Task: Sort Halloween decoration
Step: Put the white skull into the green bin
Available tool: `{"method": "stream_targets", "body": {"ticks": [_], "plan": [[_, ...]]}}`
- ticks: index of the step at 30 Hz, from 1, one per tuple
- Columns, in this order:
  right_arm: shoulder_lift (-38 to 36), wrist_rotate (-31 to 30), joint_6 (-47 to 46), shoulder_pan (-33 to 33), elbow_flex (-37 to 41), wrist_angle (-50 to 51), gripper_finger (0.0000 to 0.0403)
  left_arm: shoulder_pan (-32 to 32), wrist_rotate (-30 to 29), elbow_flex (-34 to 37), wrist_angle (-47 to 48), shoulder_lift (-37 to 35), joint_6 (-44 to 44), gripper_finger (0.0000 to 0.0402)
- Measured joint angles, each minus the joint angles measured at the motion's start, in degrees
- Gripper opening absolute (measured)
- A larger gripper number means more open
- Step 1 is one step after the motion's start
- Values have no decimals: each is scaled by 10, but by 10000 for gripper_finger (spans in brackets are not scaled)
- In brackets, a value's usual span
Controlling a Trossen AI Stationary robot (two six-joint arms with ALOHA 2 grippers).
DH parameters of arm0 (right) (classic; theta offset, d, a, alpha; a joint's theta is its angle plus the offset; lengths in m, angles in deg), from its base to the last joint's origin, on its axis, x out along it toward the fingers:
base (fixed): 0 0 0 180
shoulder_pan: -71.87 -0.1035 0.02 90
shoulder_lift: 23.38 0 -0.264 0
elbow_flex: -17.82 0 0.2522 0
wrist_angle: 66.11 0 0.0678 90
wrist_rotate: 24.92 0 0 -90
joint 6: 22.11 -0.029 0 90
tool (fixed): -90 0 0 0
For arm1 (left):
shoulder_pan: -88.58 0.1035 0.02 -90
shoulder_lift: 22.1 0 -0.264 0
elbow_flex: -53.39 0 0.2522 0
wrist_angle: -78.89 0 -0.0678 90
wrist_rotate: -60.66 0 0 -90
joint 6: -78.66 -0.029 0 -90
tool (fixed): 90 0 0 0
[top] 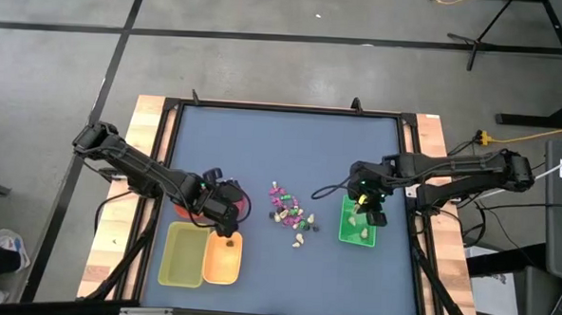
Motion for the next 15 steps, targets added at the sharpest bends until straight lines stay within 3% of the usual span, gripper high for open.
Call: {"method": "stream_targets", "body": {"ticks": [15], "plan": [[0, -1, -3, 0, 0, 0, 129, 0, -20, 0, -106, 0, -2, 150]]}}
